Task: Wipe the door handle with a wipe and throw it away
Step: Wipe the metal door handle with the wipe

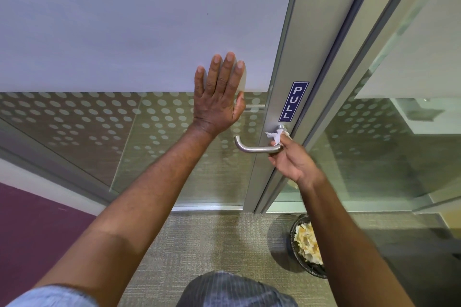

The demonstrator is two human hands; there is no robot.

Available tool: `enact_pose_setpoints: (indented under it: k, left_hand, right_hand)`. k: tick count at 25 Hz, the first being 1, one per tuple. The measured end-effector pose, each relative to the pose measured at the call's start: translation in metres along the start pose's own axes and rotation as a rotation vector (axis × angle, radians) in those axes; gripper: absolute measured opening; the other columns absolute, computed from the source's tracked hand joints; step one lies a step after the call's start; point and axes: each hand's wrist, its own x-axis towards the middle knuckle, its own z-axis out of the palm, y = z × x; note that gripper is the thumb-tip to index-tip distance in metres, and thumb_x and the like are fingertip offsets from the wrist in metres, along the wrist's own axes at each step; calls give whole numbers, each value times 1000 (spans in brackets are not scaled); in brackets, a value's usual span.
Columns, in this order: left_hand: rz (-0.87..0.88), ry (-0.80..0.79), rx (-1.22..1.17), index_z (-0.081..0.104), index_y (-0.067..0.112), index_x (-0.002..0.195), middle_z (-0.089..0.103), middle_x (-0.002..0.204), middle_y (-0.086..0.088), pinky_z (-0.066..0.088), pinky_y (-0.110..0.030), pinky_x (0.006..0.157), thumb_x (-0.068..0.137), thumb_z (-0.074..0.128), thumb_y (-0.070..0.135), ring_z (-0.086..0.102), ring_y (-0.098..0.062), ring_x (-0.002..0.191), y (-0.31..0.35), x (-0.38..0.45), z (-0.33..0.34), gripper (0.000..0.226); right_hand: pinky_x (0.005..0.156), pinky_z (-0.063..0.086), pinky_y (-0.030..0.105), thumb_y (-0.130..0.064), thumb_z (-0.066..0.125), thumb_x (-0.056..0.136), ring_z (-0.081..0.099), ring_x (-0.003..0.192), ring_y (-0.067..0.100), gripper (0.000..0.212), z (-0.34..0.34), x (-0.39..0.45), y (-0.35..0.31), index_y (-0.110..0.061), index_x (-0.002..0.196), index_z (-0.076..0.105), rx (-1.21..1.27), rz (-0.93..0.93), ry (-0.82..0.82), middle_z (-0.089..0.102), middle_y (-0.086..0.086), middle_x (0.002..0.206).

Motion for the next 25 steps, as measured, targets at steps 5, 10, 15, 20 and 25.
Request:
enact_pose_setpoints:
  k: [5, 10, 15, 20, 25]
  left_hand:
    - [-22, -17, 0, 23, 13, 158, -22, 173, -1, -14, -48, 128, 93, 57, 38, -26, -21, 158, 2, -2, 0, 78]
    - [-18, 15, 11, 3, 18, 166, -28, 170, 0, -15, -48, 129, 93, 57, 39, -24, -22, 158, 2, -2, 4, 94]
    - [-3, 44, 4, -7, 20, 165, -24, 172, -1, -15, -49, 129, 93, 55, 39, -20, -23, 160, 0, -4, 9, 98]
    - [11, 54, -5, -6, 20, 165, -21, 172, -2, -14, -50, 129, 94, 53, 39, -18, -24, 160, -1, -4, 13, 95]
    - [13, 56, -12, -6, 20, 165, -21, 172, -2, -15, -50, 129, 94, 54, 39, -18, -25, 160, -2, -5, 14, 95]
  right_hand:
    - [70, 37, 29, -35, 41, 104, 49, 65, 10, 36, 26, -11, 19, -26, 70, 50, 304, -26, 130, 52, -8, 58]
    - [66, 36, 27, -25, 34, 102, 53, 69, 9, 28, 43, -20, 47, -24, 90, 59, 237, -100, 315, 62, -7, 87]
    - [94, 46, 26, -11, 34, 108, 61, 104, 14, 37, 47, -20, 56, -6, 137, 54, -187, -440, 487, 65, 3, 120]
    - [116, 33, 32, -12, 43, 104, 48, 137, 21, 58, 26, -20, 75, -17, 160, 27, -1026, -651, 648, 33, 1, 164]
    - [129, 2, 47, -8, 44, 93, 13, 159, 23, 71, 13, -28, 93, -15, 161, 26, -1590, -901, 611, 23, 3, 170]
